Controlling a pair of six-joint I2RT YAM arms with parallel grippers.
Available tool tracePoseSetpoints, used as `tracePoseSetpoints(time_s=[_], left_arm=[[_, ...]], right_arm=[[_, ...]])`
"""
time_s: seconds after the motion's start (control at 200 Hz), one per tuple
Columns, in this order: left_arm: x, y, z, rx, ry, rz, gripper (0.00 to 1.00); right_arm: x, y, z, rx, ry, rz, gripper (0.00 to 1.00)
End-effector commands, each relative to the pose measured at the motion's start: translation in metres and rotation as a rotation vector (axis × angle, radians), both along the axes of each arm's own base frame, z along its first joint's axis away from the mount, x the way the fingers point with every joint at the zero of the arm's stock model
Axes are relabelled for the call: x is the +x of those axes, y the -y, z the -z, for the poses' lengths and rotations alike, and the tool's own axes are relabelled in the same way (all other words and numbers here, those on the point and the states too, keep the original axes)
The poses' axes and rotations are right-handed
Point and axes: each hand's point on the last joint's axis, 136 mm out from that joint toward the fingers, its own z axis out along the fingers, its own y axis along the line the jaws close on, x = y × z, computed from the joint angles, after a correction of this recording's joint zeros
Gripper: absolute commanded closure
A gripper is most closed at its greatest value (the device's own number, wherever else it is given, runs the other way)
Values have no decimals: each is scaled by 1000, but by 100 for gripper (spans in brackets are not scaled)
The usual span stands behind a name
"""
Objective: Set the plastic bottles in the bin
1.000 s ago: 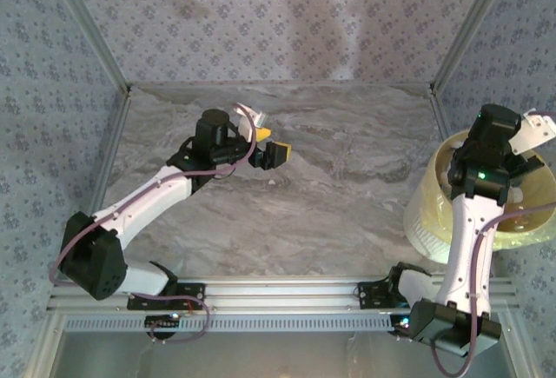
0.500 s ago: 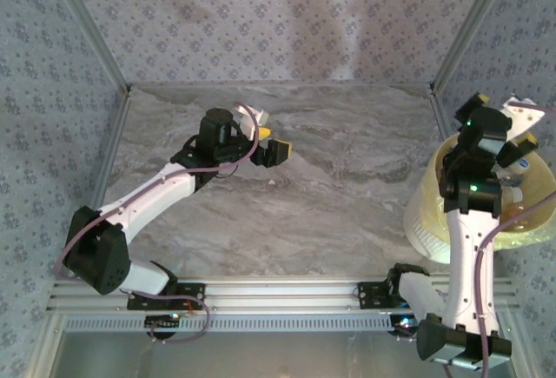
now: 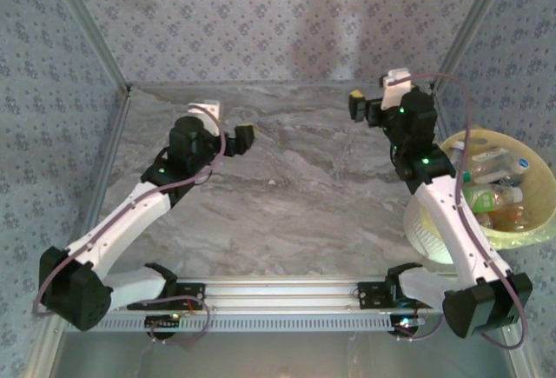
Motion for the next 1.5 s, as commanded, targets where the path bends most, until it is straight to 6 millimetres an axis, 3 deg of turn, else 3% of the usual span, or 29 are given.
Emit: tracePoseSetpoints(time_s=[0.0, 0.22, 0.33, 0.44, 0.565, 0.66, 0.834, 0.969, 1.064, 1.154, 1.189, 1.249, 1.289, 1.494], left_arm=[[2, -79, 20, 66, -68, -330, 2], [-15, -185, 58, 187, -106, -677, 3], [-23, -219, 79, 232, -110, -788, 2], [-26, -237, 104, 262, -128, -841, 2], [-19, -241, 129, 293, -158, -821, 2], [-1, -229, 145, 295, -148, -713, 2], [18, -220, 166, 345, -100, -632, 2], [26, -206, 166, 356, -4, -540, 2], [24, -196, 178, 358, 17, -482, 2], [24, -201, 195, 348, 26, -516, 2], [29, -207, 190, 349, 55, -562, 2], [31, -210, 199, 353, -54, -560, 2], [31, -219, 194, 331, 0, -604, 2], [30, -221, 194, 331, -24, -613, 2]], right_arm=[[3, -31, 26, -20, -31, -147, 0], [11, -38, 125, -12, -267, -165, 0], [14, -30, 167, -27, -355, -140, 0], [17, -13, 197, -21, -421, -101, 0], [14, 9, 228, -14, -492, -69, 0], [12, 27, 246, -15, -505, -44, 0], [8, 51, 265, -7, -495, 8, 0], [7, 57, 272, 26, -459, -8, 0], [7, 59, 275, 40, -418, -17, 0], [8, 60, 277, 53, -374, -22, 0], [8, 62, 276, 72, -370, -14, 0], [9, 64, 272, 77, -340, -15, 0], [9, 66, 271, 83, -315, -7, 0], [-1, 72, 271, 108, -209, 1, 0]])
